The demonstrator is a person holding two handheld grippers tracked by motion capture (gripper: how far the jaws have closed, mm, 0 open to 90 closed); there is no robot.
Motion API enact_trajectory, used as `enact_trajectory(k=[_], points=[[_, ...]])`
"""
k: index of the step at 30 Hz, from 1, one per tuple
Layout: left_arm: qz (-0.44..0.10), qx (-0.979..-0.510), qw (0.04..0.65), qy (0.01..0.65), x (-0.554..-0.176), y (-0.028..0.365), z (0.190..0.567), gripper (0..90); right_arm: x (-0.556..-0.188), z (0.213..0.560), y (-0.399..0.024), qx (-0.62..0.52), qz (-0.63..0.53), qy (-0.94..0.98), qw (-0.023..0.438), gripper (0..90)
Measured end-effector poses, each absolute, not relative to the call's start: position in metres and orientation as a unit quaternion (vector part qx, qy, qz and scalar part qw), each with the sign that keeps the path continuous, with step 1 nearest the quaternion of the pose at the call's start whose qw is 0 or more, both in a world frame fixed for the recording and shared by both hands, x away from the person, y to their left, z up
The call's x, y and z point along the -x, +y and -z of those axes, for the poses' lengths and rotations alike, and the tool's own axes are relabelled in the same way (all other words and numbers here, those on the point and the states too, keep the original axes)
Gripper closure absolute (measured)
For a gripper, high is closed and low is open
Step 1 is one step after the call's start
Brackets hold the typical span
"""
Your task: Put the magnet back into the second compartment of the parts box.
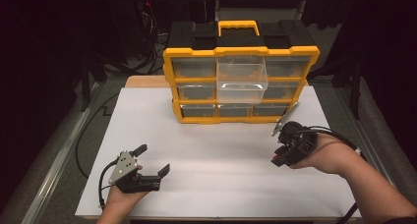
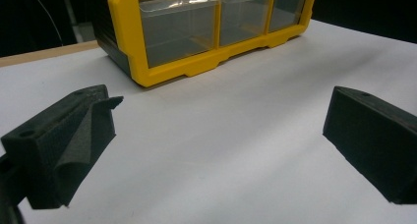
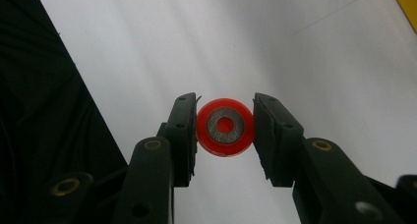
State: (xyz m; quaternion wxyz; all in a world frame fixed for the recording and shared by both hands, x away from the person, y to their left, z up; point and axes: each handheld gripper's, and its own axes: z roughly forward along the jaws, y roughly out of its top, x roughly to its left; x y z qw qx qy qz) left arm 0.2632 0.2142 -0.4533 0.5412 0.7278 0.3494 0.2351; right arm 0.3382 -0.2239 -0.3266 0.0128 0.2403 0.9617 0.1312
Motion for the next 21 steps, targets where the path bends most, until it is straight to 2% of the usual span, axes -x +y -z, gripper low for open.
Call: enact_trajectory(k=[10,21], points=[[-0.234,-0.727,0.542,0.35,-0.263,0.214,0.453,0.3,-0.34,0.313,-0.22,-0.242,-0.125,0.962,0.0,64.3],[-0.234,-0.726,0.544,0.349,-0.263,0.214,0.453,0.3,-0.341,0.29,-0.217,-0.239,-0.126,0.963,0.006,64.3]])
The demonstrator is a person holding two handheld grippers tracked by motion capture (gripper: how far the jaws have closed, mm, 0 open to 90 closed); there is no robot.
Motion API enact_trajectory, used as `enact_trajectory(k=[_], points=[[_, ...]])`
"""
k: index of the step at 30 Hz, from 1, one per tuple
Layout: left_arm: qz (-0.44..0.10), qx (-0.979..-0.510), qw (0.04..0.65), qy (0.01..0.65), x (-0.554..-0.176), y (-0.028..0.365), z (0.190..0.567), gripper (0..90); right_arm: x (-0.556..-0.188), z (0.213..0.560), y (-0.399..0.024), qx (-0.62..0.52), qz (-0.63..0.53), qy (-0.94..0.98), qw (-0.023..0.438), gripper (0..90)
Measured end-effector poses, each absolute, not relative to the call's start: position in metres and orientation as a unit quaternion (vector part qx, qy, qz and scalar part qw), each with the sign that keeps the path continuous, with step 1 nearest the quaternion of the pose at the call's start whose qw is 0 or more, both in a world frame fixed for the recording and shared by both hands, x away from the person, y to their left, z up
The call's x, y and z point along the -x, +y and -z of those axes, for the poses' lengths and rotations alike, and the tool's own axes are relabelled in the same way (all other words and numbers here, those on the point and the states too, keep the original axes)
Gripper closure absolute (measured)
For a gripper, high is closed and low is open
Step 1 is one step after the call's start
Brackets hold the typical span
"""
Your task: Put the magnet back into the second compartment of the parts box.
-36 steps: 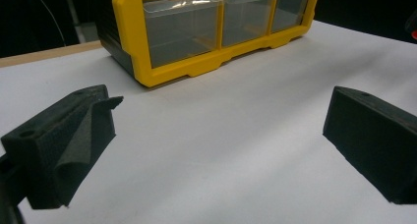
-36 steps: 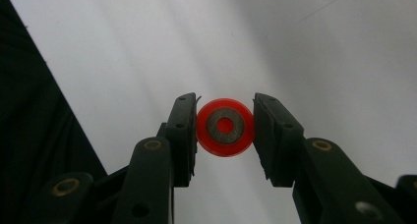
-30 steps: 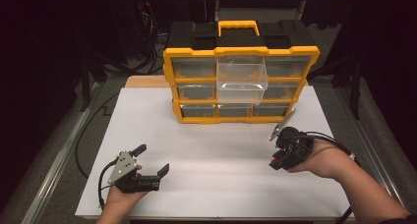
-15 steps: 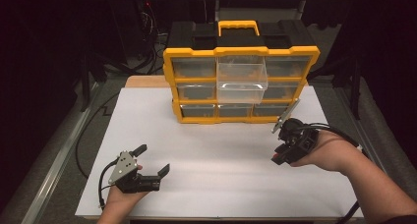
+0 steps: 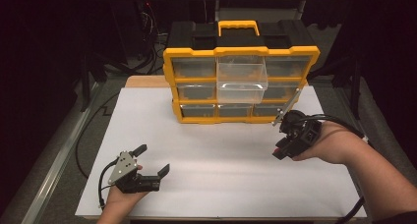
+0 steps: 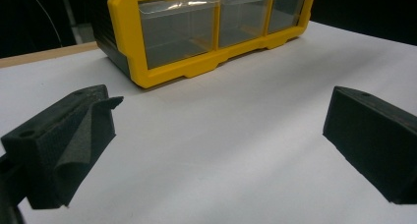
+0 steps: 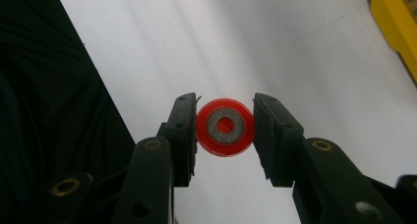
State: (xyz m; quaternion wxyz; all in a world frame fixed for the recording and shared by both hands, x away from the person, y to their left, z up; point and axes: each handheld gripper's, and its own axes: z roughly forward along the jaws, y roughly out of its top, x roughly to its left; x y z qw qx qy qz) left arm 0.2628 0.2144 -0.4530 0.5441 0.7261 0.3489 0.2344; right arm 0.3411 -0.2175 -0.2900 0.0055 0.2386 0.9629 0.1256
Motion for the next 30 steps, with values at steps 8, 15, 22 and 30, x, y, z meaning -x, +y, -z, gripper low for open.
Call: enact_trajectory(k=[8,15,22,30], points=[[-0.235,-0.727,0.543,0.348,-0.263,0.215,0.453,0.3,-0.342,0.273,-0.216,-0.24,-0.127,0.962,0.008,64.3],[-0.234,-0.726,0.545,0.348,-0.263,0.215,0.453,0.3,-0.342,0.261,-0.217,-0.239,-0.131,0.962,0.01,64.3],[-0.233,-0.728,0.543,0.347,-0.263,0.215,0.453,0.3,-0.342,0.25,-0.217,-0.237,-0.133,0.962,0.013,64.3],[-0.233,-0.726,0.545,0.347,-0.262,0.215,0.453,0.3,-0.343,0.234,-0.213,-0.236,-0.133,0.962,0.019,64.3]])
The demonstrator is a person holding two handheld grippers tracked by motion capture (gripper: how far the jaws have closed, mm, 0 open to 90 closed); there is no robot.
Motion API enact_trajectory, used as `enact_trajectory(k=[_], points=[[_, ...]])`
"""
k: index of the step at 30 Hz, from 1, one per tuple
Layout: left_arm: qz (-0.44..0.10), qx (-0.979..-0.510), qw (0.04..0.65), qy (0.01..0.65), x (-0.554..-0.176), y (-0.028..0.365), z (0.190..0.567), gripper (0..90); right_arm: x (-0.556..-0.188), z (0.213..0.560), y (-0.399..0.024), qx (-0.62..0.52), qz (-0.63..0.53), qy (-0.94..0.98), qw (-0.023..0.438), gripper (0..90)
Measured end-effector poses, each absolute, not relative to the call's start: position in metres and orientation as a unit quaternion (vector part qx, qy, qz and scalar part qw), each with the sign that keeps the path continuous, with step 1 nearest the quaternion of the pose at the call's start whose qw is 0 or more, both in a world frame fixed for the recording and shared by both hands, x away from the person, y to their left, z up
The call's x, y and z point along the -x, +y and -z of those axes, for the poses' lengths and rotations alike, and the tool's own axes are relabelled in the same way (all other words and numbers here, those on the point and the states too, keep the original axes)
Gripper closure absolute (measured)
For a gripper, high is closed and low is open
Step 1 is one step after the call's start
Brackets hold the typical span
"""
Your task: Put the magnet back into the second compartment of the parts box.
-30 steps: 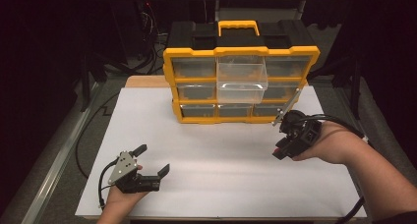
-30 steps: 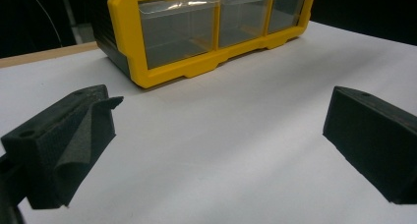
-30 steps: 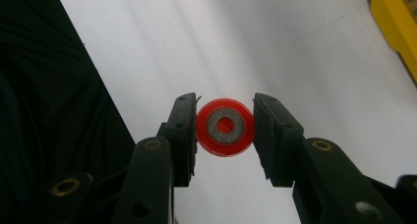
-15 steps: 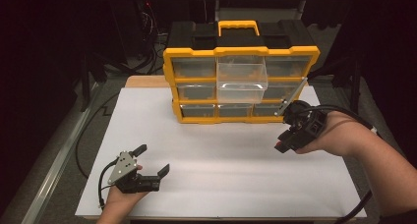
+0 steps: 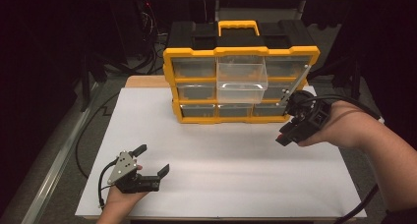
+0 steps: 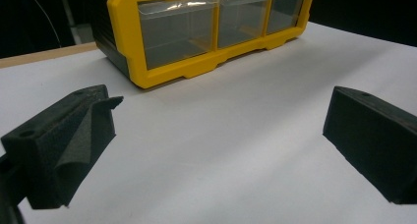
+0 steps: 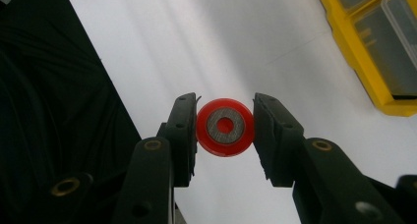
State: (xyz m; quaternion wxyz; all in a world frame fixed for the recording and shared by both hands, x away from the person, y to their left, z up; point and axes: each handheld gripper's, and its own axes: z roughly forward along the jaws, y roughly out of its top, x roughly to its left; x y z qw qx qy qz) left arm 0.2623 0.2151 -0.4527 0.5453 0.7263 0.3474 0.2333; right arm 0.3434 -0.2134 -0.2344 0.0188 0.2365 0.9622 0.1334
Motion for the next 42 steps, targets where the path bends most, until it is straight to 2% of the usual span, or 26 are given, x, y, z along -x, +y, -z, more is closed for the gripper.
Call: enact_trajectory(k=[42], points=[[-0.233,-0.733,0.542,0.339,-0.262,0.214,0.453,0.3,-0.355,0.165,-0.197,-0.231,-0.126,0.964,0.043,64.3]])
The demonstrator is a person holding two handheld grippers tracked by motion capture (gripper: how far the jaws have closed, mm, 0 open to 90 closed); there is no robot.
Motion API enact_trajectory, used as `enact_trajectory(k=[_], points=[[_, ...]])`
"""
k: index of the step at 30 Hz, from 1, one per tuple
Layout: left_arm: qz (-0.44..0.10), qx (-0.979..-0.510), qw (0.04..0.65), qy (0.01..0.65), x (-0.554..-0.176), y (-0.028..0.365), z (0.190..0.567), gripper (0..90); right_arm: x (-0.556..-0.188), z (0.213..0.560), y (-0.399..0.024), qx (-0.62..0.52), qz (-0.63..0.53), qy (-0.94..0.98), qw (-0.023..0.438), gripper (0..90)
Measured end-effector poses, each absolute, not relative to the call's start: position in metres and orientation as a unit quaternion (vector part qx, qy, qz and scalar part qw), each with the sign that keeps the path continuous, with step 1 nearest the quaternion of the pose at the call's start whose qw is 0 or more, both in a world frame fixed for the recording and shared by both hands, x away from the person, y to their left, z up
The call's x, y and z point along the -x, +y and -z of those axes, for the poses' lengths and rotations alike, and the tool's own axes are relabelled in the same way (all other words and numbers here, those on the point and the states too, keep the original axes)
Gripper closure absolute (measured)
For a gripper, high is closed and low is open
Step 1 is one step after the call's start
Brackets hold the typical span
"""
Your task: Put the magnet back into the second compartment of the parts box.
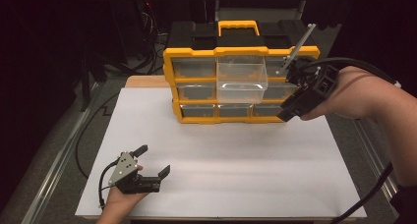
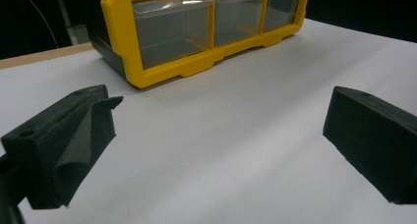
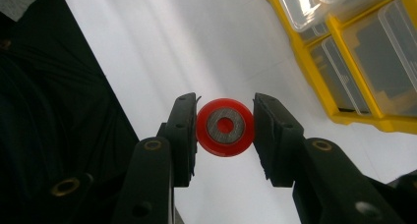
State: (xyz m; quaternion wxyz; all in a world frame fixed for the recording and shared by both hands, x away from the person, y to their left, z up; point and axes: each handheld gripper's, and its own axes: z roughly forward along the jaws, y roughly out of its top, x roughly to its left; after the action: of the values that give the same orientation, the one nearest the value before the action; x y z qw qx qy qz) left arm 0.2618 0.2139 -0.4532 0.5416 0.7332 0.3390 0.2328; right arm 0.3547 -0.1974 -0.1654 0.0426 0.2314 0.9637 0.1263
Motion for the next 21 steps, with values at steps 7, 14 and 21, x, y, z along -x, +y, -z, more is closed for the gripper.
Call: enact_trajectory(k=[7,14,21], points=[[-0.233,-0.733,0.541,0.339,-0.262,0.214,0.453,0.3,-0.36,0.16,-0.189,-0.232,-0.123,0.964,0.045,64.3],[-0.232,-0.734,0.541,0.34,-0.262,0.214,0.453,0.3,-0.367,0.153,-0.18,-0.228,-0.123,0.965,0.047,64.2],[-0.229,-0.732,0.544,0.34,-0.262,0.214,0.454,0.3,-0.375,0.147,-0.173,-0.229,-0.124,0.964,0.051,64.3]])
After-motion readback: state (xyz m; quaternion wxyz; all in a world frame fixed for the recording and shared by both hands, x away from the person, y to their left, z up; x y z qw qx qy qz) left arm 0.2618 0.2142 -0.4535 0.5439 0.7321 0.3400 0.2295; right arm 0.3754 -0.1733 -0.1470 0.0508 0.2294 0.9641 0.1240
